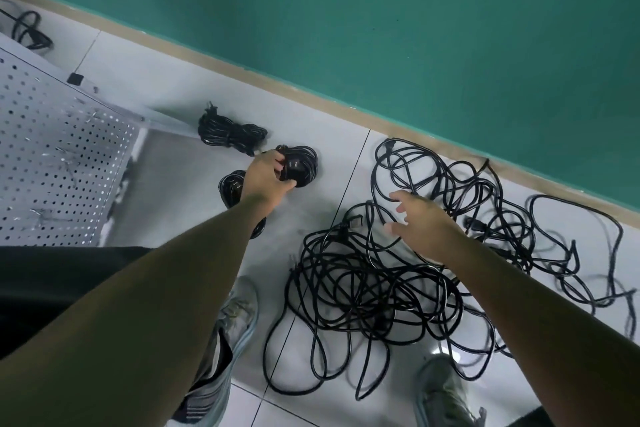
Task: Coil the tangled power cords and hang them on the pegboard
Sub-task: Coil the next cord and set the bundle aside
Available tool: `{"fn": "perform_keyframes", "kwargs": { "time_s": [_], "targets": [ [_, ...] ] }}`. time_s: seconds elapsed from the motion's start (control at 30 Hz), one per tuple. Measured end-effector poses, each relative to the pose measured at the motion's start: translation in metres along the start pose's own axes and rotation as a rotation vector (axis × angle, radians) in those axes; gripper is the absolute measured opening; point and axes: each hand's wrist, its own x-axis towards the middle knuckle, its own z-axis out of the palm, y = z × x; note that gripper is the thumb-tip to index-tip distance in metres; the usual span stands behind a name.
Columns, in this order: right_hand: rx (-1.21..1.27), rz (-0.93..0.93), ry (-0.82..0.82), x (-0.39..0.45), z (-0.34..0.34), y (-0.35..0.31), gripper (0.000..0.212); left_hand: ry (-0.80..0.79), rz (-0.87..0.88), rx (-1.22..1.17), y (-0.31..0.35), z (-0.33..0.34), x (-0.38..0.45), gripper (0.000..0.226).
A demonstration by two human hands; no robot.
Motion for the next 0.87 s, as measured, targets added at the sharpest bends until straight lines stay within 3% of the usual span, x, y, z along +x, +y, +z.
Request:
{"fn": "perform_keyframes", "kwargs": {
  "time_s": [0.1, 0.17, 0.33, 0.57, 0.87],
  "targets": [
    [-0.016, -0.004, 0.008, 0.002, 0.000, -0.001, 0.062, 0.053, 0.012, 0.010, -0.008, 0.013, -0.025, 0.036],
    [-0.038, -0.004, 0.005, 0.002, 0.002, -0.001, 0.060, 0.006, 0.059, 0.046, -0.013, 0.026, -0.044, 0.038],
    [-0.071, -0.007, -0.008, 0.004, 0.007, 0.001, 0.058, -0.226, 0.127, 0.097, -0.010, 0.062, -0.076, 0.031],
    [-0.075, -0.040, -0.024, -0.001, 0.012, 0.005, 0.060, -0.594, 0.078, 0.299, 0.003, 0.085, -0.084, 0.056],
    [-0.090, -0.021, -0.037, -0.003, 0.009, 0.006, 0.062, -0.557, 0.131, 0.263, 0.018, 0.078, -0.076, 0.049]
  ]
}}
